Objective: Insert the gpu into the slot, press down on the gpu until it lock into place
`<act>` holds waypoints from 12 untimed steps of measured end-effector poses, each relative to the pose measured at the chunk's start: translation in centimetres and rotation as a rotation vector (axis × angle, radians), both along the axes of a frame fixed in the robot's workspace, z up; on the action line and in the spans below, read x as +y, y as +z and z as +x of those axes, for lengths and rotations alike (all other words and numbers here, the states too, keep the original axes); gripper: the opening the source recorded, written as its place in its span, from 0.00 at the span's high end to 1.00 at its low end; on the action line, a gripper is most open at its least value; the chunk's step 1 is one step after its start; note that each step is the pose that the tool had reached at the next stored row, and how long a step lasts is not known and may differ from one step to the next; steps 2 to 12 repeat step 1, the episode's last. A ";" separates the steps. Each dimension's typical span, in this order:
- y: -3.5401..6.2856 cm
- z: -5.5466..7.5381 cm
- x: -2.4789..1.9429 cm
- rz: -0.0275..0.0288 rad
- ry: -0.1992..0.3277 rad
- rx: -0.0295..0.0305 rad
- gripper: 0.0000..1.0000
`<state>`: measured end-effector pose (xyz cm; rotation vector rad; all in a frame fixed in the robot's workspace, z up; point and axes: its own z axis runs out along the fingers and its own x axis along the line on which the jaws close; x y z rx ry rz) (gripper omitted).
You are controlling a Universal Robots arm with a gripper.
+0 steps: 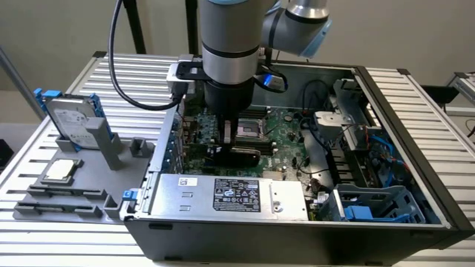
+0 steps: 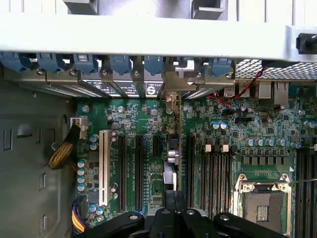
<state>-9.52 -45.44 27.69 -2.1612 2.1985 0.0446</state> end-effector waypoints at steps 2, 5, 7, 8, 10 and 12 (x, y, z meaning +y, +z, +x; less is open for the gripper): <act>0.00 0.0 0.00 -0.0001 0.000 0.0000 0.89; 0.00 0.0 0.00 -0.0001 0.000 0.0000 0.89; 0.00 0.0 0.00 -0.0001 0.000 0.0000 0.89; 0.00 0.0 0.00 -0.0001 0.000 0.0000 0.89; 0.00 0.0 0.00 -0.0001 0.000 0.0000 0.89; 0.00 0.0 0.00 -0.0001 0.000 0.0000 0.89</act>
